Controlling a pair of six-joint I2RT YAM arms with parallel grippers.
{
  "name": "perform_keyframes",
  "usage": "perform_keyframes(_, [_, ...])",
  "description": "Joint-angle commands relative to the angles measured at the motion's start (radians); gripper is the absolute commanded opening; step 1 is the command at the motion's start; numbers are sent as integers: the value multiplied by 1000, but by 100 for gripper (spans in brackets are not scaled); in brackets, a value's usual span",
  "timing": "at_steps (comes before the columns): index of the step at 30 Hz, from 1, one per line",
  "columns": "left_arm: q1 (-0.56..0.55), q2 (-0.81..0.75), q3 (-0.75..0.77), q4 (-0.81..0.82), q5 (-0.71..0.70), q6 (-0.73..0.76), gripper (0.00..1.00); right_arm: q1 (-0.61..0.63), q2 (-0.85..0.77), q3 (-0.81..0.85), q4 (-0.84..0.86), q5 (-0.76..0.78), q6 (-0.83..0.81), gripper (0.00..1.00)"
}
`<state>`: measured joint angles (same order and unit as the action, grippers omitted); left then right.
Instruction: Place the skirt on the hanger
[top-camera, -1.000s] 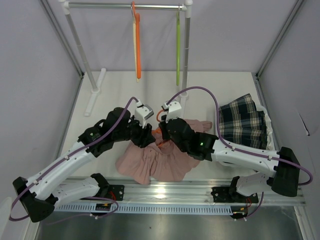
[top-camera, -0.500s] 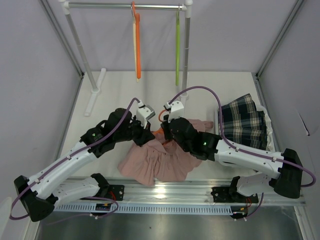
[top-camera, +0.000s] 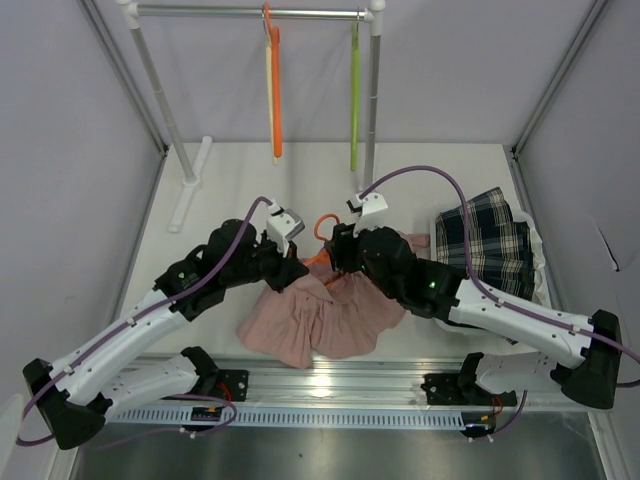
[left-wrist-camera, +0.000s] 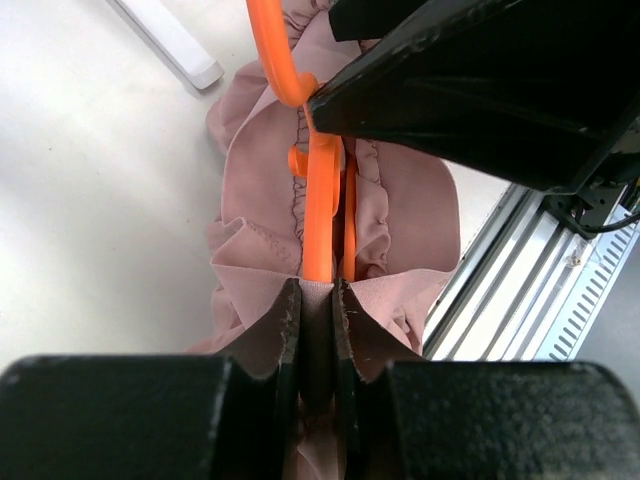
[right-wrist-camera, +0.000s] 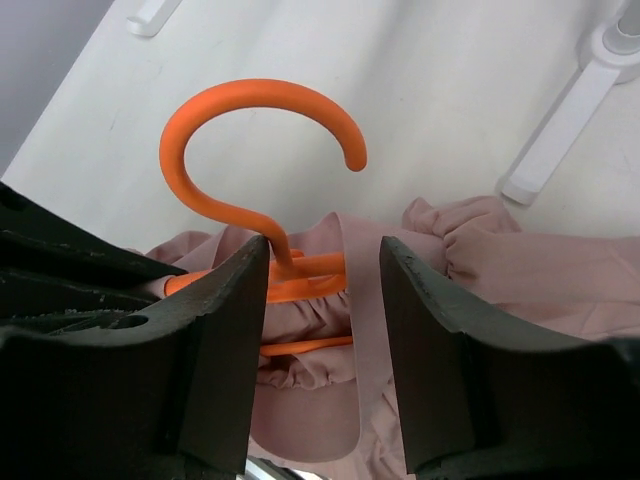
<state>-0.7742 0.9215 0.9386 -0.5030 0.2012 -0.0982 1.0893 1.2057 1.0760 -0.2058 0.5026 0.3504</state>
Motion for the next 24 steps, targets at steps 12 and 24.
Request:
perform_keyframes(12, [-5, -47, -23, -8, -11, -24, 0, -35, -83, -30, 0, 44, 10, 57])
perform_keyframes(24, [-4, -52, 9, -29, -48, -35, 0, 27, -58, -82, -58, -1, 53, 52])
